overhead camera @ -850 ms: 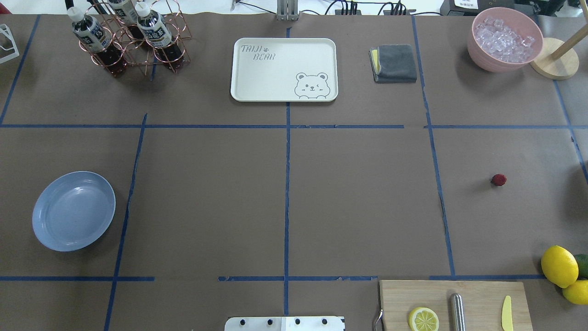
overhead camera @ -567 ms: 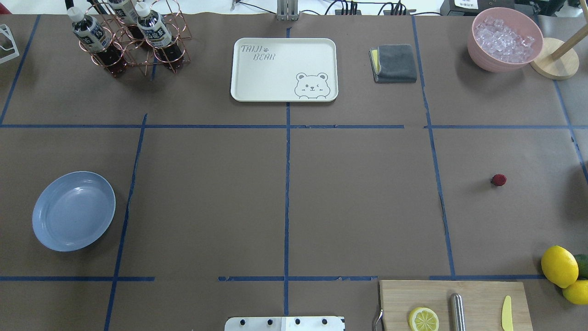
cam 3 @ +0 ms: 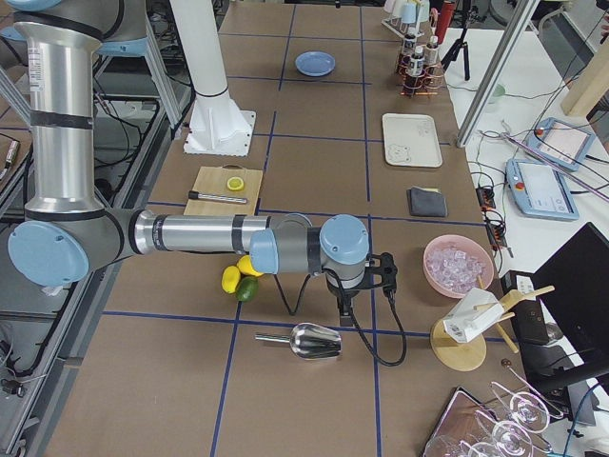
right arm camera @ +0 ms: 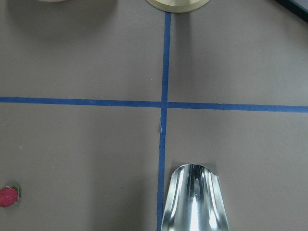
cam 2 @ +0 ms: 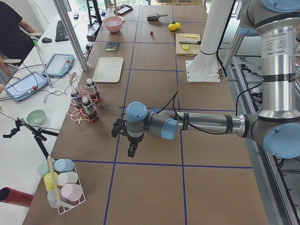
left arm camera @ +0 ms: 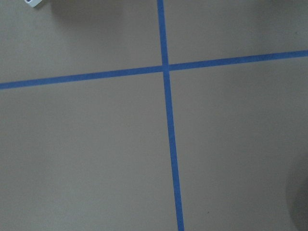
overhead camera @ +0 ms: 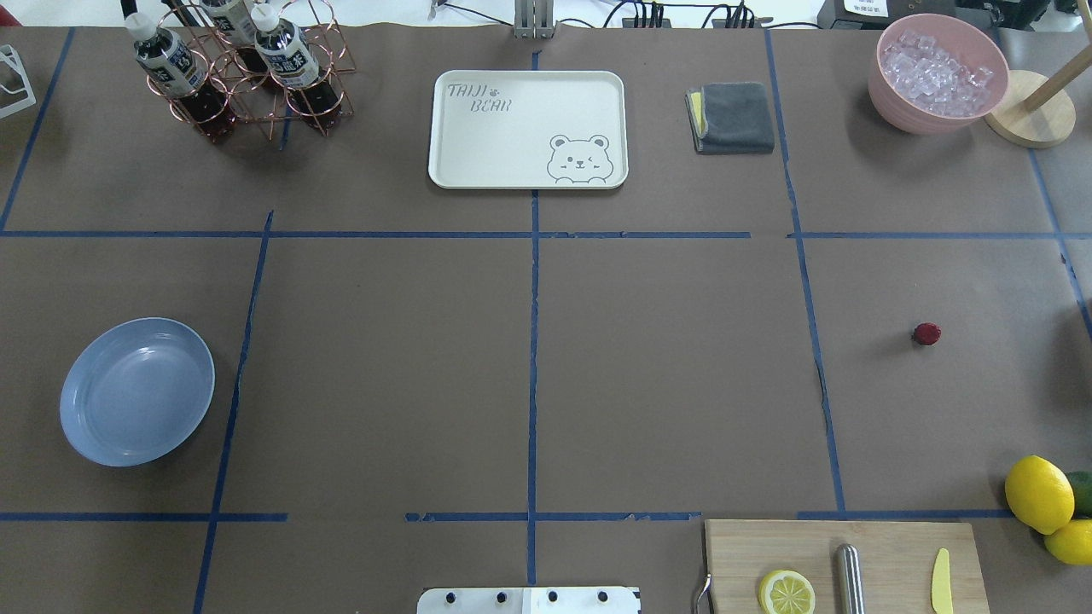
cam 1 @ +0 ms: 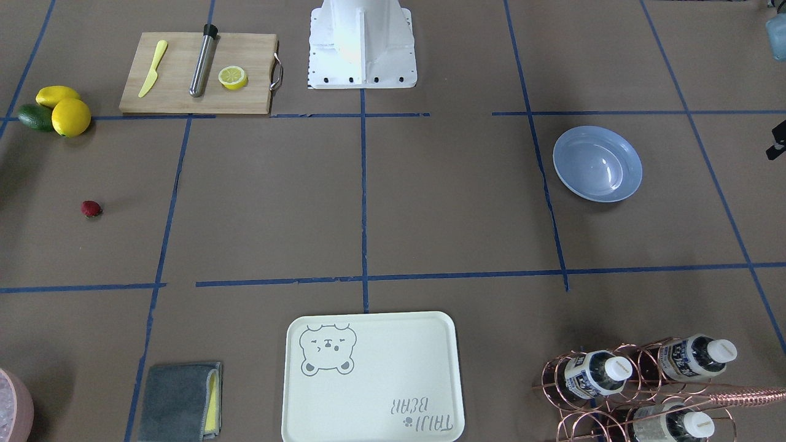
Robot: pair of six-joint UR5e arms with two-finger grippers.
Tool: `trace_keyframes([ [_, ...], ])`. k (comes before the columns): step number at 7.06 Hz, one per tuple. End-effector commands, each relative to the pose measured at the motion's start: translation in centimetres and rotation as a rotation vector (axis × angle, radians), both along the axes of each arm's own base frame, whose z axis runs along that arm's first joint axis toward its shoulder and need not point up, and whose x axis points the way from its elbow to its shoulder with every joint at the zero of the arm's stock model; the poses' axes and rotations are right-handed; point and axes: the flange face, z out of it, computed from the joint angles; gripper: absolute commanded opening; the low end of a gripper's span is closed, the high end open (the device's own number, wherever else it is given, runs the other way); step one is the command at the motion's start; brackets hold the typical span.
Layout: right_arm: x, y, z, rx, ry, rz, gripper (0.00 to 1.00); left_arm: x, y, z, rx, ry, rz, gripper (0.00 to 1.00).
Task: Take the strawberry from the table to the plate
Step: 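Move the left gripper down toward the rim of the light blue plate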
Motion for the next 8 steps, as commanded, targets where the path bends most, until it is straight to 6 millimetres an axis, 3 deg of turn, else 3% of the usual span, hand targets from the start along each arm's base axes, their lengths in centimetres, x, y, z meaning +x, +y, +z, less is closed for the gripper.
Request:
trace_keyframes([
  [1,-0.4,-0.6,-1.1,0.019,-0.050,-0.005,1.00,4.1,2.1,0.3,-0.052,0.057,-0.062,1.00],
  [4,-0.8,-0.4,-0.6,0.021,-0.053,-0.015,1.00,12.5,8.5,-0.7,-0.185,0.244,-0.136,1.00],
  [5,-0.9,-0.4,-0.5,0.017,-0.053,-0.017,1.00,15.2,9.3,-0.9,-0.224,0.246,-0.132,1.00],
  [7,-0.9,-0.6,-0.8,0.020,-0.056,-0.015,1.00,18.5,10.0,-1.2,-0.239,0.243,-0.177,0.98],
  [8,-0.9,-0.6,-0.8,0.017,-0.057,-0.012,1.00,19.2,9.7,-0.6,-0.239,0.230,-0.180,0.93],
])
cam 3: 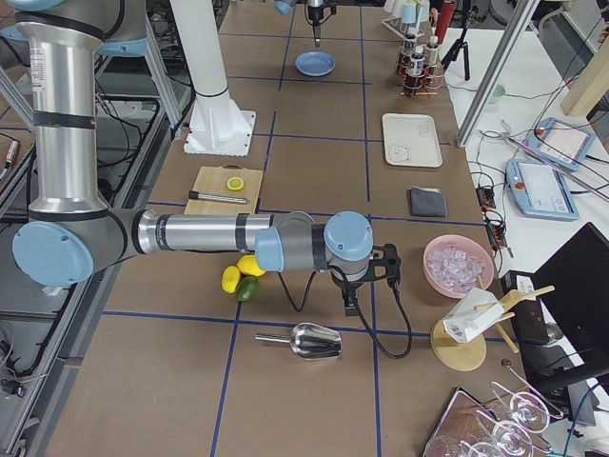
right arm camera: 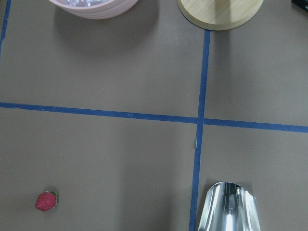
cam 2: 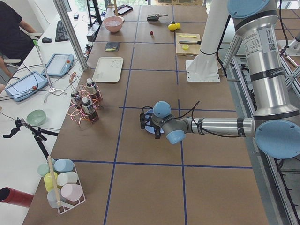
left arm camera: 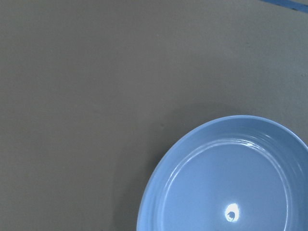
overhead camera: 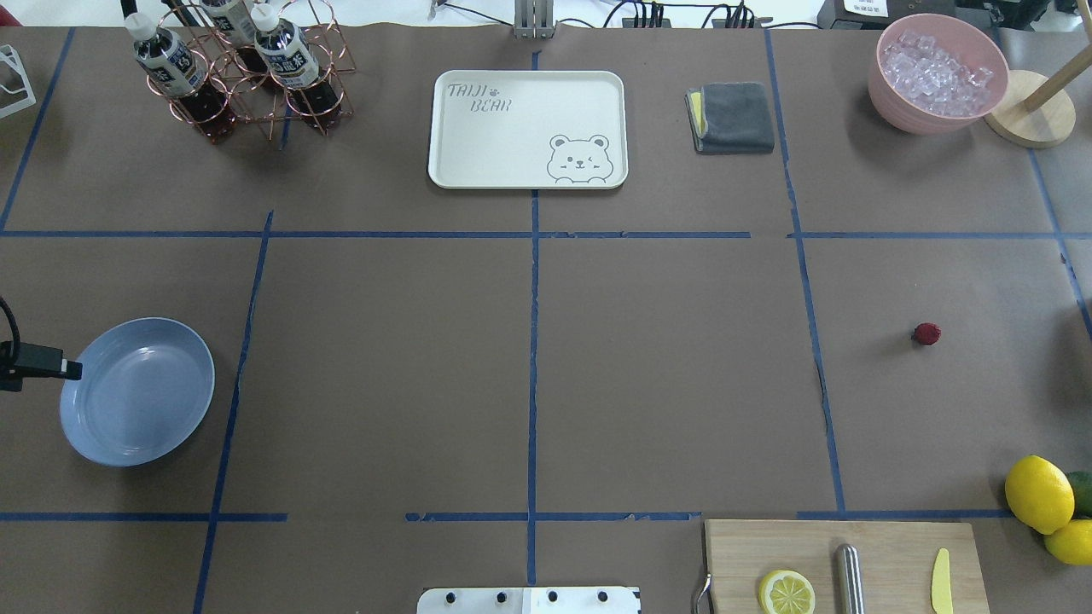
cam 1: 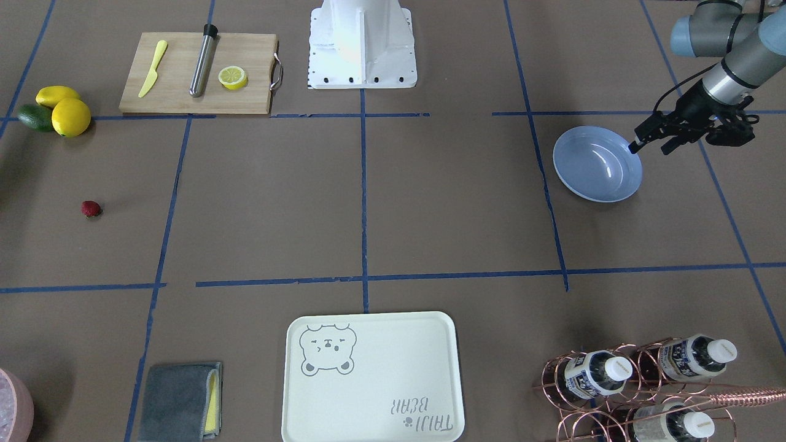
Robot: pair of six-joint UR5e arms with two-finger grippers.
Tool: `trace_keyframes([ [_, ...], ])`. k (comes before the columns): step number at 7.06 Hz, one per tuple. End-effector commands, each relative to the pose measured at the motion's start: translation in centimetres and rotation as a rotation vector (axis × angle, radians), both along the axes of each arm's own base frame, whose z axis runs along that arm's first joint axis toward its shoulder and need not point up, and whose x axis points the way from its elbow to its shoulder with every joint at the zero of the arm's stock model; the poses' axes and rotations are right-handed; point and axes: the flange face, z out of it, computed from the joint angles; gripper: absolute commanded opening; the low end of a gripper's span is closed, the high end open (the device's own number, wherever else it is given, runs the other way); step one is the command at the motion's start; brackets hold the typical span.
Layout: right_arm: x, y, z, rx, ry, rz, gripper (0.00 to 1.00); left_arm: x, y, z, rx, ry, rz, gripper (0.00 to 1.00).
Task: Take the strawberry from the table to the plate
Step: 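Grasp the rim of the light blue plate with the left gripper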
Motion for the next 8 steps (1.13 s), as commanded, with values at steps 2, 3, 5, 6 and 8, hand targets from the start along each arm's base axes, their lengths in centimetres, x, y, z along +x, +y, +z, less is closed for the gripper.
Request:
trace_keyframes([
  [2,0.0,-0.2,-0.3,0.000,-0.001,0.004,1.00,1.8,-0.4,1.3,-0.011,-0.025,-0.011,0.88],
  [3,0.0,-0.3,-0.3,0.000,-0.001,0.004,1.00,2.5,-0.2,1.5,-0.010,-0.033,0.001,0.86],
  [5,0.0,-0.4,-0.5,0.005,-0.001,0.004,1.00,2.6,-0.1,2.2,-0.021,-0.042,0.003,0.67],
  [6,-0.1,-0.4,-0.7,0.008,-0.001,0.003,1.00,2.5,-0.1,2.5,-0.024,-0.045,0.002,0.55],
  [8,-0.1,-0.4,-0.9,0.011,-0.002,0.003,1.00,2.6,0.0,2.9,-0.029,-0.051,0.005,0.41],
])
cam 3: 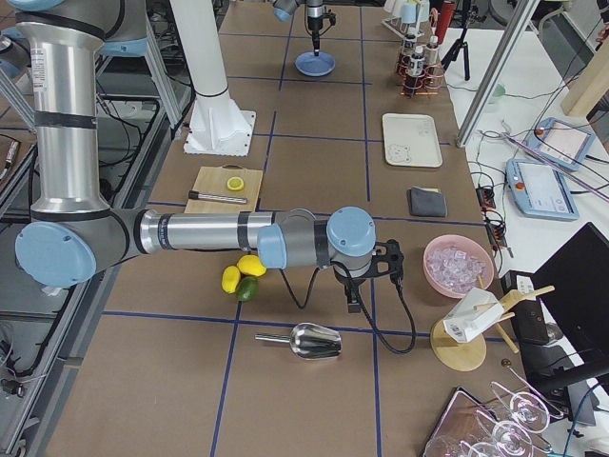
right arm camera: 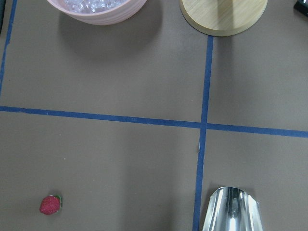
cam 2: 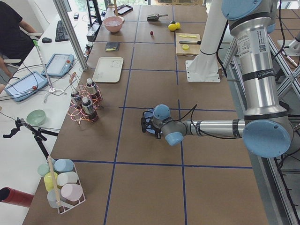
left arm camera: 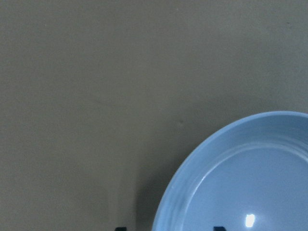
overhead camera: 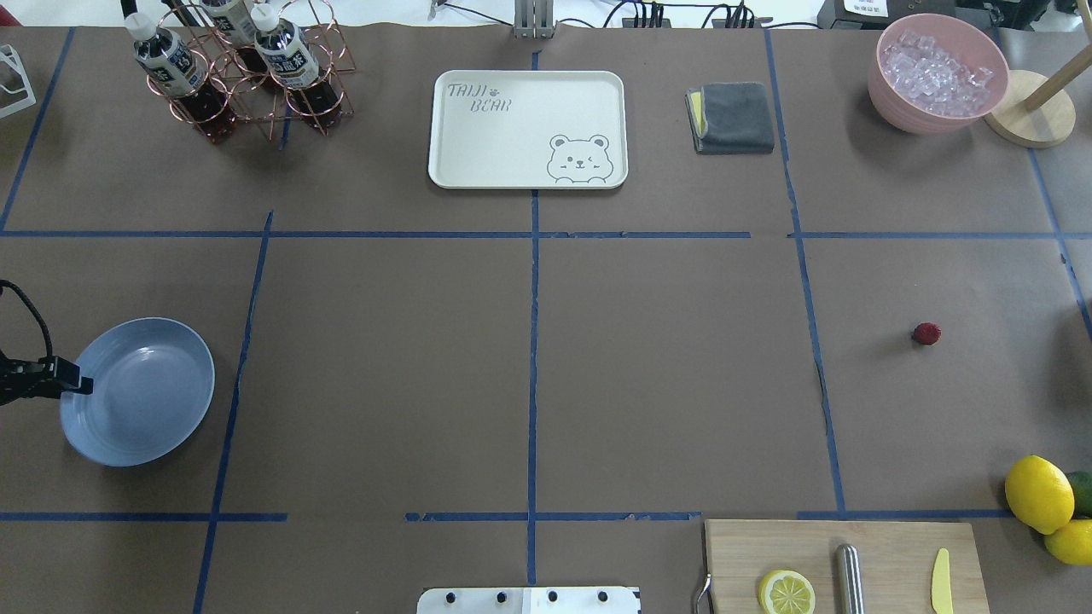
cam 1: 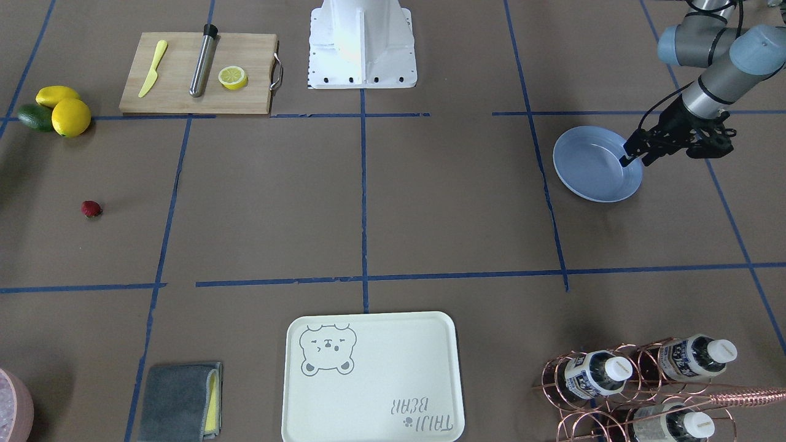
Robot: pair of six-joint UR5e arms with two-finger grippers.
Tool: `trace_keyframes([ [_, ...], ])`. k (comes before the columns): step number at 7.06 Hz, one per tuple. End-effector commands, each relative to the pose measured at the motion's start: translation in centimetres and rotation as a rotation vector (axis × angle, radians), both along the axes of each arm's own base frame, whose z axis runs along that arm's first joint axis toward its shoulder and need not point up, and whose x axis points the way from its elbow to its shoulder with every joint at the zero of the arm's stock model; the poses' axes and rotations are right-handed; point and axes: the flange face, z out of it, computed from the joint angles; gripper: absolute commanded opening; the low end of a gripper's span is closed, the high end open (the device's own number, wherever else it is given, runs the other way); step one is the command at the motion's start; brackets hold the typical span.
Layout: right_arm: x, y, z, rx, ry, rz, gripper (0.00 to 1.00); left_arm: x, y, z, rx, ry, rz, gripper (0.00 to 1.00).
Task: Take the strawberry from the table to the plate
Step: 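Grasp the rim of the light blue plate with the left gripper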
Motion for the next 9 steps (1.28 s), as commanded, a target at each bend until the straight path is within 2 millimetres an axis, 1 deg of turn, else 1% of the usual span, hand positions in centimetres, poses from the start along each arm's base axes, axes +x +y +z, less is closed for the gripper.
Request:
trace_keyframes([
  [1,0.0,0.0,-0.1,0.002,-0.001,0.000,1.00,0.0,0.0,0.1,-0.001,-0.001,-0.001,0.31],
  [2,0.0,-0.1,-0.2,0.002,-0.001,0.000,1.00,0.0,0.0,-0.2,0.001,0.003,0.000,0.13],
  [3,0.0,-0.1,-0.2,0.002,-0.001,0.000,1.00,-0.2,0.0,-0.7,0.005,0.010,-0.004,0.00],
  [4,0.0,-0.1,-0.2,0.003,-0.001,0.000,1.00,-0.5,0.3,-1.5,0.010,0.025,0.001,0.00],
  [5,0.0,-0.1,-0.2,0.003,-0.001,0.000,1.00,-0.7,0.3,-2.8,0.025,0.038,0.001,0.00],
  [6,0.0,-0.1,-0.2,0.006,0.000,-0.001,1.00,-0.3,0.3,-3.5,0.020,0.060,0.027,0.00],
  [7,-0.2,-0.2,-0.3,0.008,0.001,-0.003,1.00,-0.8,0.0,-4.4,0.011,0.092,0.040,0.00],
  [8,-0.2,-0.2,-0.3,0.008,0.000,-0.004,1.00,-1.7,-1.0,-5.3,0.004,0.127,0.037,0.00],
  [9,-0.3,-0.4,-0.5,0.012,0.001,-0.007,1.00,-0.5,-2.6,-7.4,0.026,0.163,0.041,0.00],
])
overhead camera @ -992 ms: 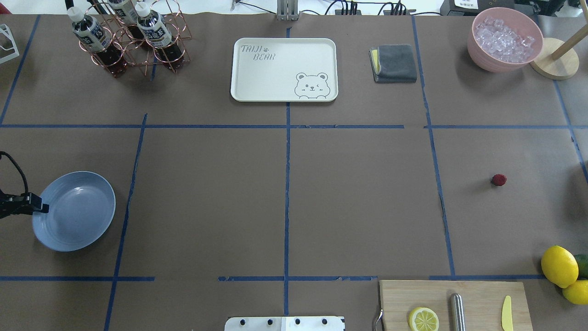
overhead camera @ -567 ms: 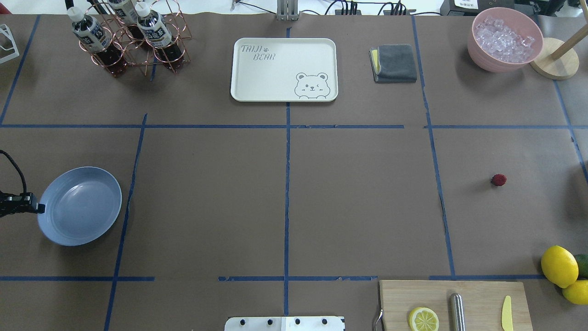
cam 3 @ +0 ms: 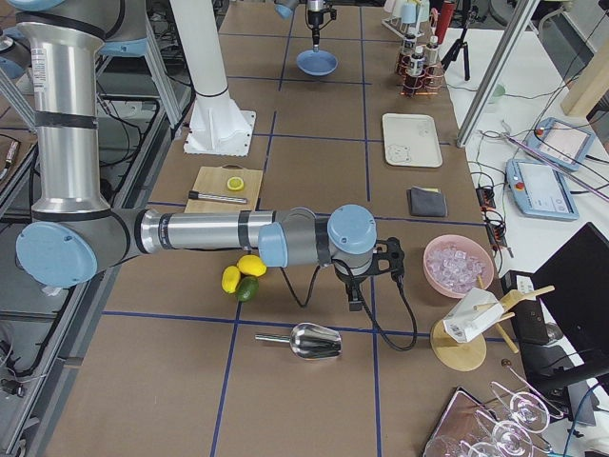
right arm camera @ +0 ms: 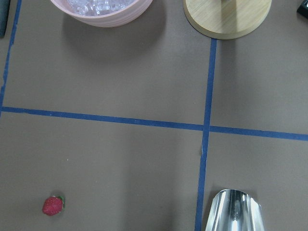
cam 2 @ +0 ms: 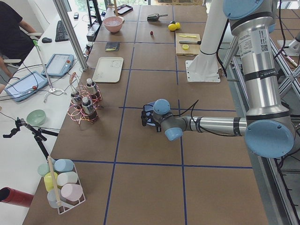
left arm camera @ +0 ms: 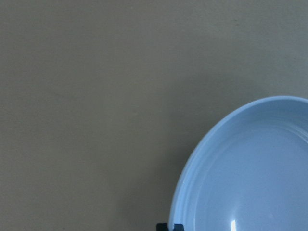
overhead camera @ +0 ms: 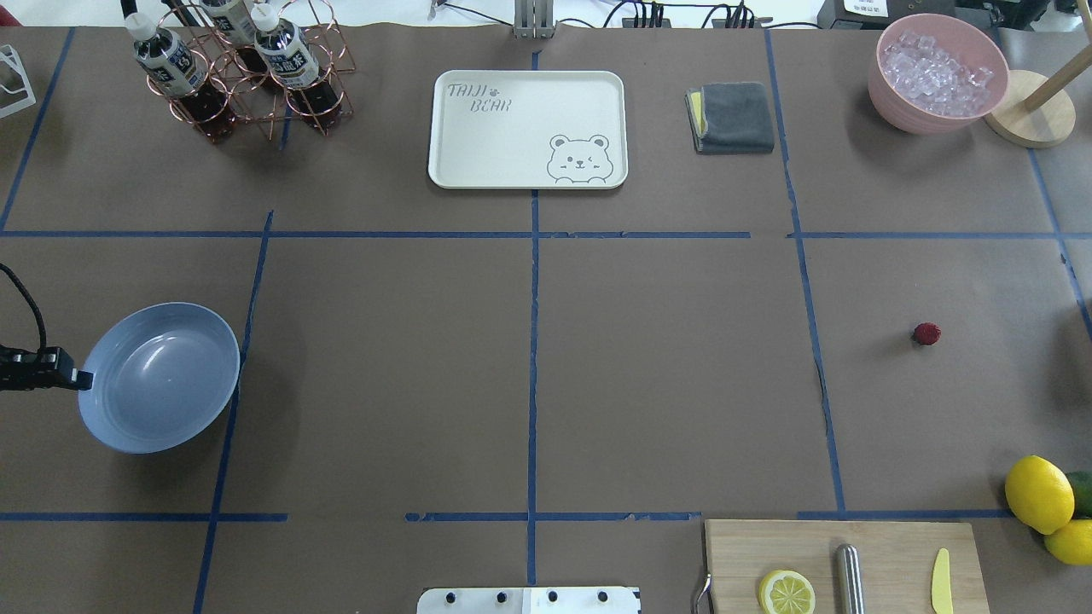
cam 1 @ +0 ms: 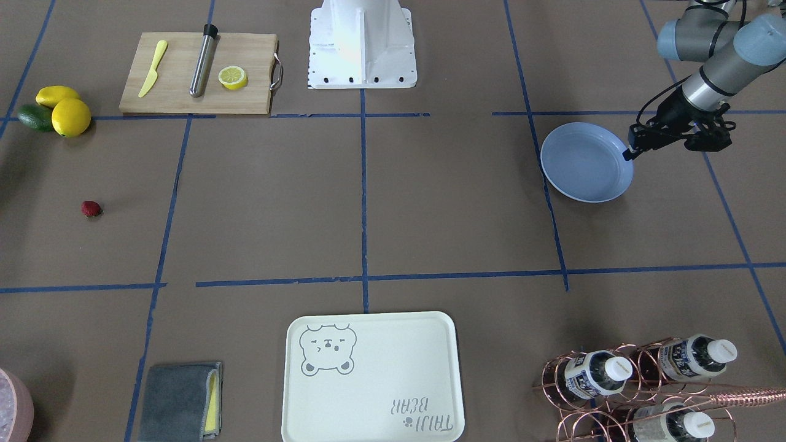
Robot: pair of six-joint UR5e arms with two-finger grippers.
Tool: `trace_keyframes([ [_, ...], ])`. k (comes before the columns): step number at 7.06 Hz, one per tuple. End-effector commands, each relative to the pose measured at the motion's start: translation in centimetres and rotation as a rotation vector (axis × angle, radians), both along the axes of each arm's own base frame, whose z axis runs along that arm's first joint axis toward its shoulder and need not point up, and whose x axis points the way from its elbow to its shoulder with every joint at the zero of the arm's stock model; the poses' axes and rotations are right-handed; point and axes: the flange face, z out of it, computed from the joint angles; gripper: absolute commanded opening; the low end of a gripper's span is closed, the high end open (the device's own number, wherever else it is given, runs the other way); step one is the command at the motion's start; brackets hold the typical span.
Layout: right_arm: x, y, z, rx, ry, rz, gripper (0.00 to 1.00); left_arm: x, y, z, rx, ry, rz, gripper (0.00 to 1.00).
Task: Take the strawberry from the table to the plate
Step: 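Grasp the rim of the light blue plate with the left gripper, then lift and carry the plate toward the table center with the left gripper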
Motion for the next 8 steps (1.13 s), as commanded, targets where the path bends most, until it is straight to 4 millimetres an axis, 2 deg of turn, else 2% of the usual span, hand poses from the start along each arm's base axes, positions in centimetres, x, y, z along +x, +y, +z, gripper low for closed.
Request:
trace_keyframes([
  [1,-0.8,-0.3,-0.3,0.007,0.001,-0.016,1.00,2.8,-4.6,-5.7,-0.030,0.077,-0.042,0.00],
  [2,-1.4,-0.4,-0.2,0.005,0.004,-0.027,1.00,5.3,-7.4,-10.1,-0.079,0.111,-0.088,0.00],
  [3,-1.8,-0.5,-0.2,0.004,0.004,-0.035,1.00,7.6,-9.1,-13.6,-0.086,0.131,-0.129,0.00],
  [4,-2.9,-0.7,-0.6,-0.037,-0.003,-0.020,1.00,12.0,-9.1,-17.0,-0.118,0.118,-0.142,0.00],
  [5,-5.0,-0.9,-2.8,-0.065,-0.010,0.003,1.00,16.5,-9.9,-21.6,-0.140,0.068,-0.178,0.00],
  [6,-7.4,-1.4,-5.0,-0.101,-0.027,0.034,1.00,20.5,-9.3,-26.3,-0.145,0.013,-0.220,0.00],
  [7,-9.7,-1.5,-6.5,-0.110,-0.028,0.054,1.00,25.4,-7.1,-30.2,-0.186,-0.026,-0.234,0.00],
  [8,-12.2,-1.3,-7.7,-0.126,-0.040,0.072,1.00,27.7,-5.4,-32.1,-0.226,-0.013,-0.235,0.00],
])
